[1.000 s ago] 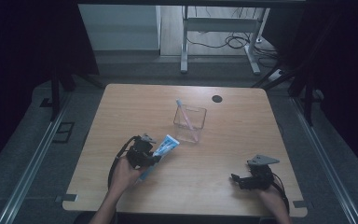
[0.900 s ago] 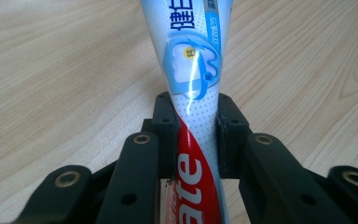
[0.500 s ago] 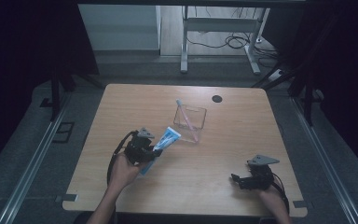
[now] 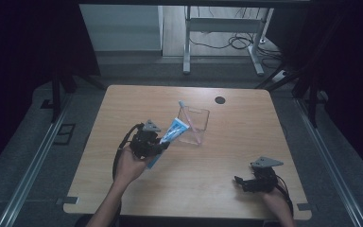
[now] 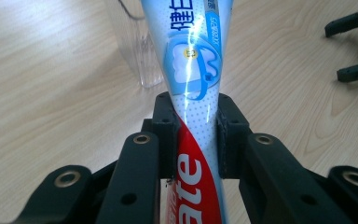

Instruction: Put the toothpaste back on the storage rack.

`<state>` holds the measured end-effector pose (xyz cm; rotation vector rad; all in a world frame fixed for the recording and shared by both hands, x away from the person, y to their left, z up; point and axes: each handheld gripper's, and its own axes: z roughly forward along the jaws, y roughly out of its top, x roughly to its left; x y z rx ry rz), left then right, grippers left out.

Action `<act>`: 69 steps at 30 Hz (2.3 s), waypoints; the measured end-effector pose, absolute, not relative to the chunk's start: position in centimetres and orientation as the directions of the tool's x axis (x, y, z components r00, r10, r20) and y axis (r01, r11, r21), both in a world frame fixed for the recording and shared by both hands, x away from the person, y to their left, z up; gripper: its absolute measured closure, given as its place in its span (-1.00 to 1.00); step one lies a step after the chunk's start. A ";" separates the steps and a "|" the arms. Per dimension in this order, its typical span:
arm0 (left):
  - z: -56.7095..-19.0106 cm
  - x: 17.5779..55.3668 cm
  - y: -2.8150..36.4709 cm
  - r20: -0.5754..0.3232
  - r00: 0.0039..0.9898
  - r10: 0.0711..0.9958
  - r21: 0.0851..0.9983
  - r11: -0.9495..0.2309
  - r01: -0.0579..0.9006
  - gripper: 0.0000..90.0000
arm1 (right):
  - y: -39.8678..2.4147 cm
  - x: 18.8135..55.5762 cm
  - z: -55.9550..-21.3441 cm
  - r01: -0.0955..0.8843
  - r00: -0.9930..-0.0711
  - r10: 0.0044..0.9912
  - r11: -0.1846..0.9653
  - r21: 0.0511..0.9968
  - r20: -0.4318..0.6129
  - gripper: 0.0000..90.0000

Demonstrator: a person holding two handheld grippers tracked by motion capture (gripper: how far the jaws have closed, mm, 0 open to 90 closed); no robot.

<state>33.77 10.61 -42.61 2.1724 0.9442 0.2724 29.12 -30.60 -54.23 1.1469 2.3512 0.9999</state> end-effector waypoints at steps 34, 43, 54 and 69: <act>-39.4 39.4 6.0 -0.073 0.722 0.688 0.809 -0.383 0.446 0.64 | -30.6 29.1 -54.2 0.550 -0.616 0.788 0.424 0.720 0.006 -0.81; -39.0 41.0 4.8 -0.067 0.722 0.689 0.829 -0.365 0.425 0.64 | -30.6 29.1 -54.2 0.550 -0.616 0.788 0.425 0.719 0.006 -0.81; -39.1 42.8 3.4 -0.059 0.721 0.690 0.850 -0.345 0.399 0.64 | -30.6 29.1 -54.2 0.549 -0.616 0.788 0.425 0.719 0.005 -0.81; -39.4 44.9 1.2 -0.021 0.729 0.684 0.863 -0.355 0.358 0.64 | -30.6 29.1 -54.2 0.548 -0.617 0.787 0.426 0.720 0.004 -0.81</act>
